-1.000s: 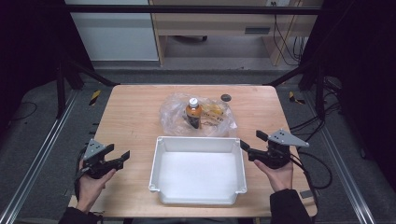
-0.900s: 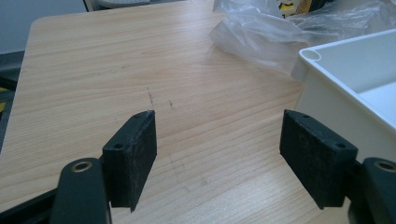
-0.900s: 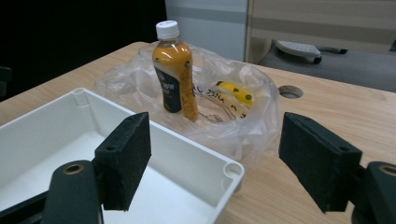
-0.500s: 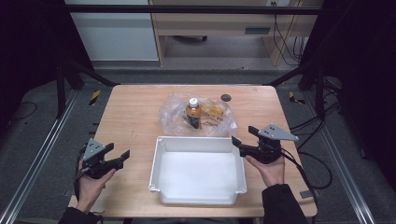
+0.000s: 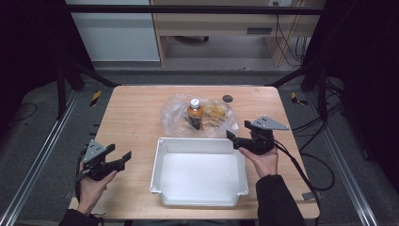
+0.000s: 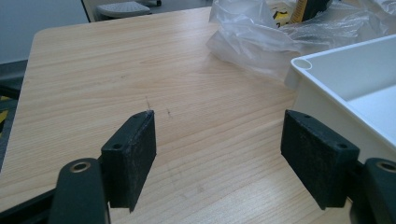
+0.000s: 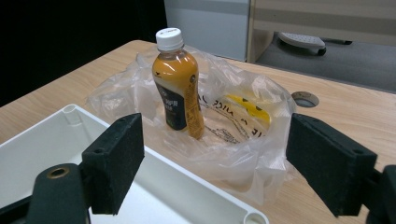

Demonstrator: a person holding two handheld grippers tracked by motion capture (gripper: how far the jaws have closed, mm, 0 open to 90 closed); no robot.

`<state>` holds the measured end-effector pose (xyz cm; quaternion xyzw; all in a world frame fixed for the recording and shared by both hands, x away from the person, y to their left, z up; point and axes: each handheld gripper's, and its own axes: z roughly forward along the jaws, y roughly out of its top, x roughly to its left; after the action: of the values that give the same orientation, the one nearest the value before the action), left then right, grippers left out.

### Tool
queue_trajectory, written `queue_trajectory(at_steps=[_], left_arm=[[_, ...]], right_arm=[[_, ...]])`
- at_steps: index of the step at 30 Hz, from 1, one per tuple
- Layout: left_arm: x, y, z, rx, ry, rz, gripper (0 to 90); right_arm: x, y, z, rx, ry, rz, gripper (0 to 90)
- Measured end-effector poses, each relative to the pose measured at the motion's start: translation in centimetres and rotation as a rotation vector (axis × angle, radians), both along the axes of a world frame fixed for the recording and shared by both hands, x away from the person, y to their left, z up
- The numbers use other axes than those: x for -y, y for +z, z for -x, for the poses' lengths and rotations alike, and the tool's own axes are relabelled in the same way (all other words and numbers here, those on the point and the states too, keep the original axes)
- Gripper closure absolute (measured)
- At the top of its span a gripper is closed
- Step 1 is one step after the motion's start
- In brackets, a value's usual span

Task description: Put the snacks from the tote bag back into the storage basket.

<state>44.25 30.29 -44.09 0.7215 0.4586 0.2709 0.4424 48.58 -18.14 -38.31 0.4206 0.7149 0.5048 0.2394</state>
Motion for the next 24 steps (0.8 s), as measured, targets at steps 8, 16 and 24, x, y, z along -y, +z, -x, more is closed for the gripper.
queue_trajectory(at_steps=[8,16,24], left_arm=[[0.0,0.0,0.0,0.002,-0.001,-0.005,26.6],[-0.1,-0.1,0.1,0.0,-0.001,-0.005,26.6],[0.0,-0.1,0.0,-0.001,-0.003,-0.012,26.6]], right_arm=[[-1.0,0.3,-1.1,0.001,-0.002,-0.002,19.8],[-2.3,1.0,-2.7,-0.015,-0.014,0.009,19.8],[-3.4,1.3,-3.9,-0.009,-0.011,0.018,21.0]])
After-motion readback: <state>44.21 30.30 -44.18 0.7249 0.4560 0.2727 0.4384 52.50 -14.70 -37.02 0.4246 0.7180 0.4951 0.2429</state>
